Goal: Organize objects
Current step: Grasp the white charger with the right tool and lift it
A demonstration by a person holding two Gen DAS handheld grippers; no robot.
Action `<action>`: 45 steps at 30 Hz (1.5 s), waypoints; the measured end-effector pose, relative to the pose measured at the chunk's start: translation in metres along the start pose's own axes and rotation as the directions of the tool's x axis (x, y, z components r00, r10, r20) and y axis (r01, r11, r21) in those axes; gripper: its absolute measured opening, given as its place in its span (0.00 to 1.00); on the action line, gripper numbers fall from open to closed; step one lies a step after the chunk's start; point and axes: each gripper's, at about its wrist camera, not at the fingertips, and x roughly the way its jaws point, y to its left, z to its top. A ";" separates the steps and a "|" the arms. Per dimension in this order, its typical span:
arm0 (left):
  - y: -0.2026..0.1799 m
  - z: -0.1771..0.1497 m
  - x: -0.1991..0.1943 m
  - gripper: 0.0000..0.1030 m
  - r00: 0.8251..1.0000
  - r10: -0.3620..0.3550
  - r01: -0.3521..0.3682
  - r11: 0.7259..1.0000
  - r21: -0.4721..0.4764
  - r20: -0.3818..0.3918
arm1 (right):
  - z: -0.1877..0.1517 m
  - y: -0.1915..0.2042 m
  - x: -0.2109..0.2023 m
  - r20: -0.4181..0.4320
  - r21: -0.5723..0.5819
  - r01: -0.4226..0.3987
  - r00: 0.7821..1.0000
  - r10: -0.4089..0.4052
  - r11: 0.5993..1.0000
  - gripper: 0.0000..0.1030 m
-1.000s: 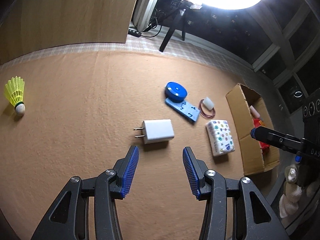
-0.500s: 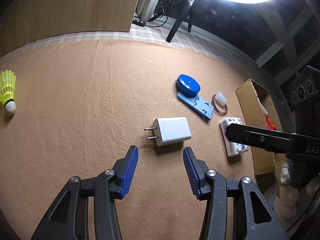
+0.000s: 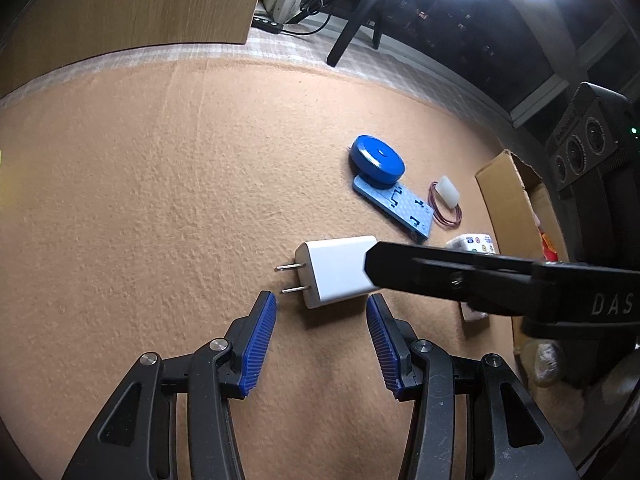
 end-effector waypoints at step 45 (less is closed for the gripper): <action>-0.119 -0.006 -0.041 0.48 0.993 -0.088 0.066 0.968 0.241 0.084 | -0.041 -0.021 -0.098 0.143 -0.011 0.024 0.989 -0.023 1.000 0.44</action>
